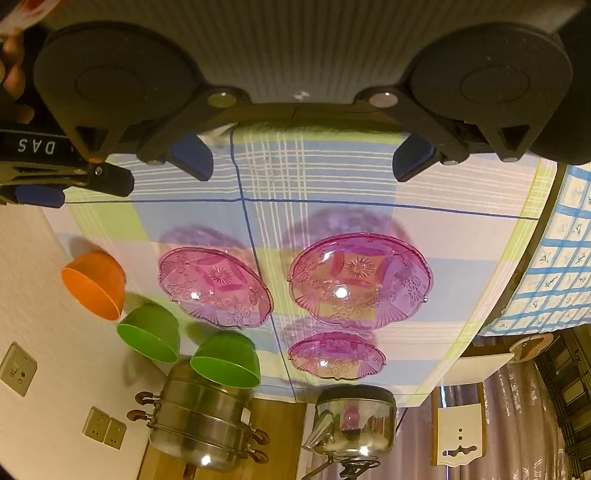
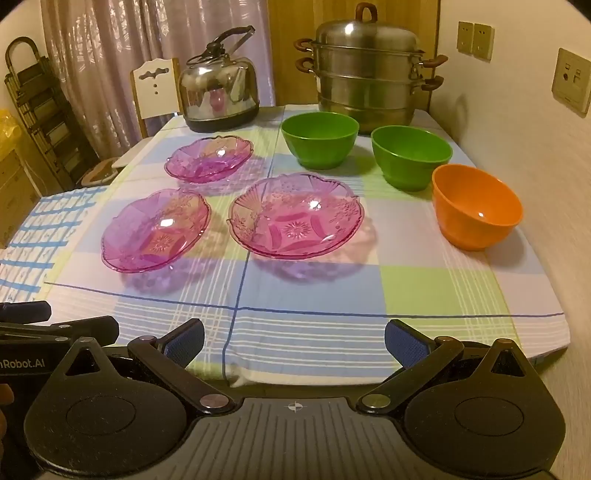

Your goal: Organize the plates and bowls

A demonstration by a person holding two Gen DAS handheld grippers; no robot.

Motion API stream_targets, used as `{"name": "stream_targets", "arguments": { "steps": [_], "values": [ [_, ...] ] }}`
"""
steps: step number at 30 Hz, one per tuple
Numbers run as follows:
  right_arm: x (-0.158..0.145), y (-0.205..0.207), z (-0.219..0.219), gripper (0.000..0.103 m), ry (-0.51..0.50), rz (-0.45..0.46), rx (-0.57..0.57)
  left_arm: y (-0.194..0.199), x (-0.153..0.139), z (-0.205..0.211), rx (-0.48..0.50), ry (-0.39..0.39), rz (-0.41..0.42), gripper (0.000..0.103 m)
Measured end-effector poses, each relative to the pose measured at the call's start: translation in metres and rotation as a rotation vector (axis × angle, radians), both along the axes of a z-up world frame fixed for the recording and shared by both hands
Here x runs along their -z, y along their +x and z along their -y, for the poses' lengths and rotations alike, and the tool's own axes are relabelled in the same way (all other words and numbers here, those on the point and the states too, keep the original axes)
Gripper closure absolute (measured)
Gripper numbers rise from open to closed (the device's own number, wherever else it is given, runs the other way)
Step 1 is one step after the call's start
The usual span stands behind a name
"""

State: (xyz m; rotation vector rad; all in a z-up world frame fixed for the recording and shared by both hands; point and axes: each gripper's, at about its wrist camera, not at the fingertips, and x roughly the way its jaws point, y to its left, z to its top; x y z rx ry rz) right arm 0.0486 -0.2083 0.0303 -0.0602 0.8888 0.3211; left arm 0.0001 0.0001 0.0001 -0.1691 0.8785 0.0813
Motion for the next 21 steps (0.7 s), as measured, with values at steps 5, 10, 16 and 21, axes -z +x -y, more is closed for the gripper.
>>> {"name": "stream_targets", "arguments": {
  "steps": [5,10,16,21],
  "values": [
    [0.0000,0.0002,0.0001,0.000,-0.001,0.000,0.001,-0.0001,0.0005,0.0002,0.000,0.002,0.002,0.000],
    [0.0002,0.0005,0.0003,0.000,0.000,0.000,0.000,0.0007,0.0000,-0.0006,-0.001,-0.001,0.001,0.000],
    [0.0001,0.0004,0.0006,0.000,0.001,0.000,0.001,-0.0002,0.0001,-0.0003,0.001,0.001,0.001,0.000],
    [-0.0010,0.0024,0.0028,0.000,0.002,0.001,0.004,-0.0003,0.0002,-0.0005,0.001,0.001,0.002,0.000]
  ]
}}
